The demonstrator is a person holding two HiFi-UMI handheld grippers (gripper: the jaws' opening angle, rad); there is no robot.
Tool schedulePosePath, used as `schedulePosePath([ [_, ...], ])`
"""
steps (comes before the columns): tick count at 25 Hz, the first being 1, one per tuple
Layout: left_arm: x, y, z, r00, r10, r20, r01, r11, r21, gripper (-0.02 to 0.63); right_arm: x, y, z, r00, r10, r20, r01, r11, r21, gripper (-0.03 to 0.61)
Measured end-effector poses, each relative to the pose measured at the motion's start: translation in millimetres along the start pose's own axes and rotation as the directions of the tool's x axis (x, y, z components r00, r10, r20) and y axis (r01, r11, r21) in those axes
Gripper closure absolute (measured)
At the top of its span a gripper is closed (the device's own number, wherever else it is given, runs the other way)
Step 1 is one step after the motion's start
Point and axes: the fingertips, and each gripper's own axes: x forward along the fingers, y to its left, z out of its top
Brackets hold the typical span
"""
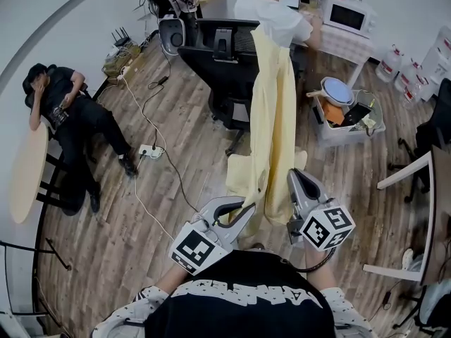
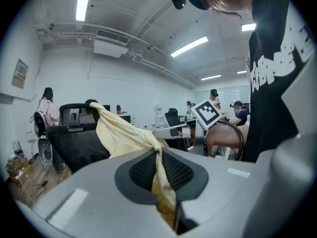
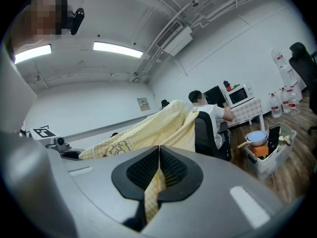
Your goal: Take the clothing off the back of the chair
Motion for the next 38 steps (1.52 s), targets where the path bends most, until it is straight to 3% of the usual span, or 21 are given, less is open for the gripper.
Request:
schedulePosePath([
  [19, 2.0, -18.1, -14.1, 0.998, -0.047, -0.031, 0.047, 0.999, 0.009, 0.594, -7.0, 3.5, -9.9, 0.999, 0.021, -0.027, -0.021, 1.000, 0.001, 0.560],
  [25, 2.5, -36.7, -19.7, 0.994, -0.101, -0.045, 0.102, 0.994, 0.031, 0.594, -12.9, 13.7, -22.7, 0.997, 0.043, -0.069, -0.043, 0.999, -0.004, 0.560],
  [38, 5.5, -33.8, -17.8, 0.995, -0.092, -0.030, 0.093, 0.996, 0.009, 0.592, -31.6, 9.9, -30.5, 0.997, 0.021, -0.073, -0.021, 1.000, 0.006, 0.560],
])
